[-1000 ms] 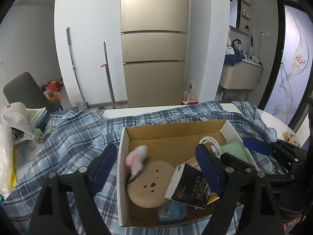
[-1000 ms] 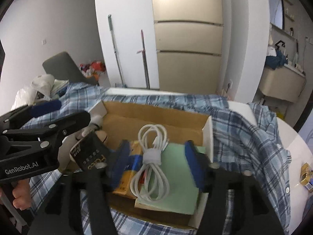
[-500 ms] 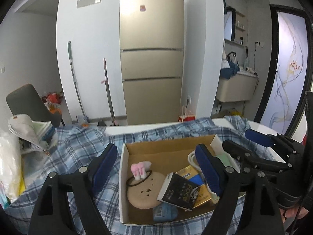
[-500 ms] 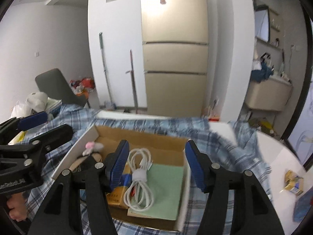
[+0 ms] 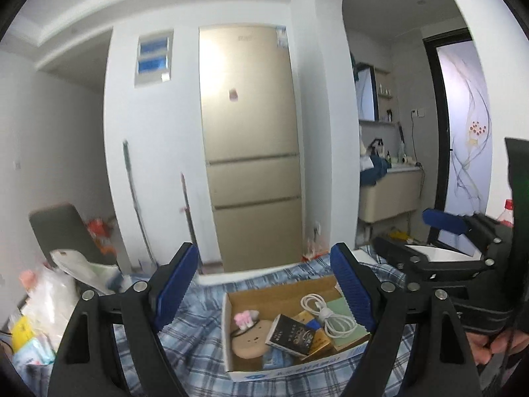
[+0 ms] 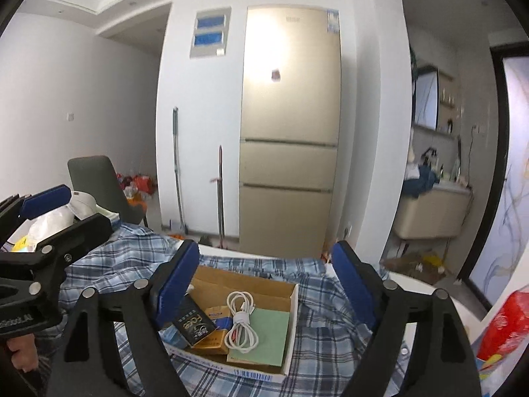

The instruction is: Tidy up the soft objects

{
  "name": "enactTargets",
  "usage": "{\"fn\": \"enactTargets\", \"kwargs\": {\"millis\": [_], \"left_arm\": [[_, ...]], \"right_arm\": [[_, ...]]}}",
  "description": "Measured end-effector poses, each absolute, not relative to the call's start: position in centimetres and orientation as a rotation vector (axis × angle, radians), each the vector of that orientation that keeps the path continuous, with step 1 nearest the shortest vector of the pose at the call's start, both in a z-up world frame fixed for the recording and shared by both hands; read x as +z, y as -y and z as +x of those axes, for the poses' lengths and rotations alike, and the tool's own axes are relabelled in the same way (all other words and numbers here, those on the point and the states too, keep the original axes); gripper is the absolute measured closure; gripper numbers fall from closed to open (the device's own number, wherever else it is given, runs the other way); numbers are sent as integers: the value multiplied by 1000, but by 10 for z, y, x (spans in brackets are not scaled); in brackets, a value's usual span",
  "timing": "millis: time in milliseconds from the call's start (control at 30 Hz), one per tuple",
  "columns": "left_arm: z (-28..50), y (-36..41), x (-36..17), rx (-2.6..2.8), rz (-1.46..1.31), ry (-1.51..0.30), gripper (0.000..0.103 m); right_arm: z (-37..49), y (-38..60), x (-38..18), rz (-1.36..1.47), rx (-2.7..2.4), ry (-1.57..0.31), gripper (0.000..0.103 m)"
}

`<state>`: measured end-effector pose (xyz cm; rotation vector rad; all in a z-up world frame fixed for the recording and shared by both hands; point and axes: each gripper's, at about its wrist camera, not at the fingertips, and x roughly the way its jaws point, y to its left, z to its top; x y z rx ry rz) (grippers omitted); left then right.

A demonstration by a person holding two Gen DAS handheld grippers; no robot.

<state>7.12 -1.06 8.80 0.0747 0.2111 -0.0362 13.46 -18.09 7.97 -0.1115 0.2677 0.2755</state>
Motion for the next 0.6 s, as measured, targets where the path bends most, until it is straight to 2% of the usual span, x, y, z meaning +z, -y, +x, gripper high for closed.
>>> {"fn": "enactTargets", "kwargs": {"millis": [233,300,600], "left_arm": [[10,1,85,-39,44,-88,13],[-4,0,83,-25,56,-55,0],[-34,-2,63,-51,37,-22,0]], "right_arm": [[89,195,81,-43,277,-201,4],[79,201,81,-18,287,-183,0],[51,208,59,-22,281,-98,0]]}}
